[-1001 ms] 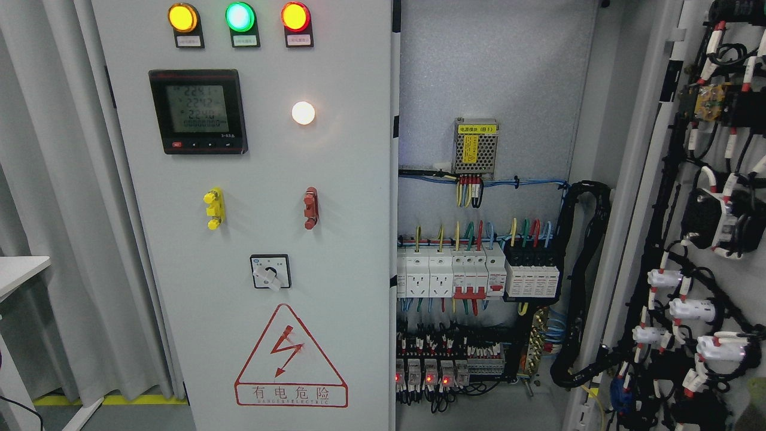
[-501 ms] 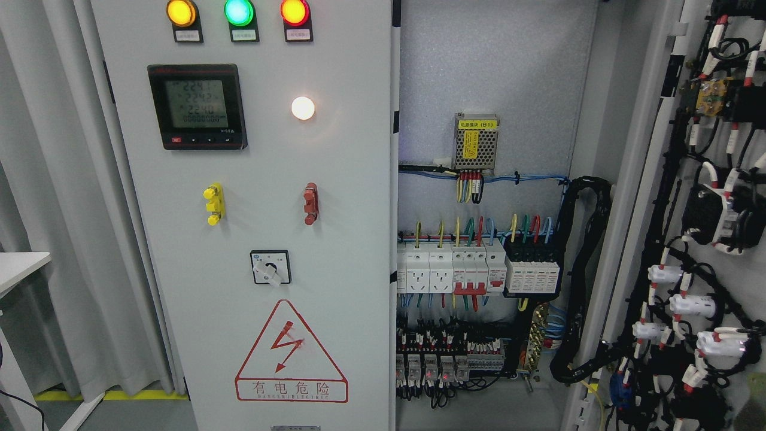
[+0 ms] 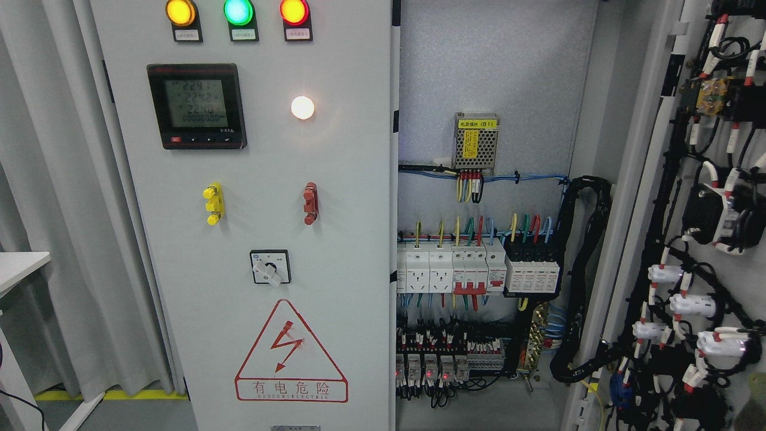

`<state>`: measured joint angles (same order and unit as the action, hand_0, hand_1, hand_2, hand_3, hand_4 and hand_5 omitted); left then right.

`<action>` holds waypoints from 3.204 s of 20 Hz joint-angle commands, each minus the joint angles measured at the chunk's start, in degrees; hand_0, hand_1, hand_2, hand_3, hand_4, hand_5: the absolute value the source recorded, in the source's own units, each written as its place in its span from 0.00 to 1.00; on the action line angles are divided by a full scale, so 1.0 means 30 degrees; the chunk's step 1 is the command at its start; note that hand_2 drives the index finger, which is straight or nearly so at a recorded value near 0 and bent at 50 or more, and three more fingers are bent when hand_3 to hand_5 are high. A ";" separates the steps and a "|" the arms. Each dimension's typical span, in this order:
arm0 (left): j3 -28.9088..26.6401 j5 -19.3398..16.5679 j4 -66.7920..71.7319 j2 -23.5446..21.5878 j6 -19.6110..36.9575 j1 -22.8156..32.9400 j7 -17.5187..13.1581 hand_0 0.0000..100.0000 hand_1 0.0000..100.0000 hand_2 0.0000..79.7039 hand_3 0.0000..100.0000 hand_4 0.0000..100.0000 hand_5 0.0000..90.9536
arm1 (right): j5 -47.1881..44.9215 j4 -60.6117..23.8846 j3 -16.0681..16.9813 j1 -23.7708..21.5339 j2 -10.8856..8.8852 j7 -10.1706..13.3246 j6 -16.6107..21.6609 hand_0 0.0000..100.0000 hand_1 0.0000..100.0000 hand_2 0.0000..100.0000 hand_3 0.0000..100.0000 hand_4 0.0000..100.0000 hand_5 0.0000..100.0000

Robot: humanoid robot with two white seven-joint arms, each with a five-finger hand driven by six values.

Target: Open door with both hands

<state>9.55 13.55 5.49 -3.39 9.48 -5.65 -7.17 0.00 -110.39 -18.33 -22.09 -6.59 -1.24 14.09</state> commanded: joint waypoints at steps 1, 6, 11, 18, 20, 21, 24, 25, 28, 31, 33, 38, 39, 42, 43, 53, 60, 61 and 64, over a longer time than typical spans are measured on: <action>-0.0079 -0.0005 0.0251 -0.0043 -0.0231 -0.0052 0.0045 0.30 0.00 0.03 0.03 0.04 0.00 | 0.0029 -0.2109 0.0955 0.1795 0.0994 -0.0026 0.0078 0.22 0.00 0.00 0.00 0.00 0.00; -0.0050 -0.0443 0.0281 -0.0043 -0.0319 -0.0052 0.0074 0.30 0.00 0.03 0.03 0.04 0.00 | 0.0088 -0.1846 0.0955 0.4401 0.2021 -0.0026 -0.0798 0.22 0.00 0.00 0.00 0.00 0.00; -0.0079 -0.0504 0.0310 -0.0013 -0.0319 -0.0081 0.0104 0.30 0.00 0.03 0.03 0.04 0.00 | 0.0088 -0.1058 0.1188 0.7213 0.2139 0.0032 -0.1064 0.22 0.00 0.00 0.00 0.00 0.00; -0.0079 -0.0504 0.0310 -0.0042 -0.0319 -0.0111 0.0104 0.30 0.00 0.03 0.03 0.04 0.00 | 0.0000 0.1112 0.1512 1.0408 0.2198 0.0120 -0.1533 0.22 0.00 0.00 0.00 0.00 0.00; -0.0079 -0.0504 0.0281 -0.0043 -0.0319 -0.0139 0.0104 0.30 0.00 0.03 0.03 0.04 0.00 | 0.0000 0.1492 0.1541 1.1112 0.2198 0.0120 -0.1592 0.22 0.00 0.00 0.00 0.00 0.00; -0.0079 -0.0504 0.0281 -0.0043 -0.0319 -0.0140 0.0075 0.30 0.00 0.03 0.03 0.04 0.00 | 0.0000 0.1842 0.1541 1.1434 0.2198 0.0120 -0.1592 0.22 0.00 0.00 0.00 0.00 0.00; -0.0079 -0.0504 0.0310 0.0045 -0.0319 -0.0139 0.0104 0.30 0.00 0.03 0.03 0.04 0.00 | -0.0029 0.2722 0.1541 1.2109 0.2198 0.0120 -0.1563 0.22 0.00 0.00 0.00 0.00 0.00; -0.0079 -0.0504 0.0281 0.0045 -0.0319 -0.0169 0.0104 0.30 0.00 0.03 0.03 0.04 0.00 | -0.0116 0.2986 0.1541 1.2285 0.2198 0.0120 -0.1563 0.22 0.00 0.00 0.00 0.00 0.00; -0.0079 -0.0504 0.0281 0.0016 -0.0319 -0.0169 0.0104 0.30 0.00 0.03 0.03 0.04 0.00 | -0.0146 0.3514 0.1483 1.2695 0.2198 0.0120 -0.1533 0.22 0.00 0.00 0.00 0.00 0.00; -0.0079 -0.0504 0.0281 0.0045 -0.0290 -0.0169 0.0104 0.30 0.00 0.03 0.03 0.04 0.00 | -0.0670 0.3721 0.1512 1.3281 0.2198 0.0120 -0.1562 0.22 0.00 0.00 0.00 0.00 0.00; -0.0079 -0.0504 0.0281 0.0075 -0.0290 -0.0169 0.0104 0.30 0.00 0.03 0.03 0.04 0.00 | -0.1083 0.3954 0.1512 1.3808 0.2198 0.0120 -0.1592 0.22 0.00 0.00 0.00 0.00 0.00; -0.0079 -0.0504 0.0310 0.0075 -0.0290 -0.0169 0.0104 0.30 0.00 0.03 0.03 0.04 0.00 | -0.1143 0.4832 0.1512 1.4717 0.2198 0.0120 -0.1534 0.22 0.00 0.00 0.00 0.00 0.00; -0.0079 -0.0504 0.0281 0.0075 -0.0290 -0.0169 0.0104 0.30 0.00 0.03 0.03 0.04 0.00 | -0.1317 0.5008 0.1512 1.4921 0.2198 0.0120 -0.1562 0.22 0.00 0.00 0.00 0.00 0.00; -0.0108 -0.0504 0.0281 0.0046 -0.0290 -0.0169 0.0104 0.30 0.00 0.03 0.03 0.04 0.00 | -0.1814 0.5506 0.1425 1.5537 0.2198 0.0120 -0.1592 0.22 0.00 0.00 0.00 0.00 0.00; -0.0108 -0.0504 0.0310 0.0016 -0.0290 -0.0169 0.0104 0.30 0.00 0.03 0.03 0.04 0.00 | -0.1990 0.5711 0.1366 1.5713 0.2198 0.0120 -0.1621 0.22 0.00 0.00 0.00 0.00 0.00; -0.0108 -0.0504 0.0281 -0.0043 -0.0260 -0.0052 0.0074 0.30 0.00 0.03 0.03 0.04 0.00 | -0.3692 0.5977 0.0079 1.6534 0.2198 -0.0055 -0.2998 0.22 0.00 0.00 0.00 0.00 0.00; -0.0108 -0.0504 0.0310 -0.0013 -0.0290 -0.0052 0.0133 0.30 0.00 0.03 0.03 0.04 0.00 | -0.3779 0.6971 -0.0099 1.7763 0.2198 -0.0026 -0.3027 0.22 0.00 0.00 0.00 0.00 0.00; -0.0108 -0.0504 0.0310 -0.0013 -0.0290 -0.0052 0.0249 0.30 0.00 0.03 0.03 0.04 0.00 | -0.3779 0.7118 -0.0099 1.7881 0.2198 -0.0026 -0.3027 0.22 0.00 0.00 0.00 0.00 0.00; -0.0079 -0.0504 0.0281 0.0045 -0.0290 -0.0052 0.1185 0.30 0.00 0.03 0.03 0.04 0.00 | -0.3983 0.7674 -0.0099 1.8350 0.2198 -0.0055 -0.3027 0.22 0.00 0.00 0.00 0.00 0.00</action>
<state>9.24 12.04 6.36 -3.40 8.70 -5.82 -5.58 -11.05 -91.71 -17.28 30.39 -0.03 -1.37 5.04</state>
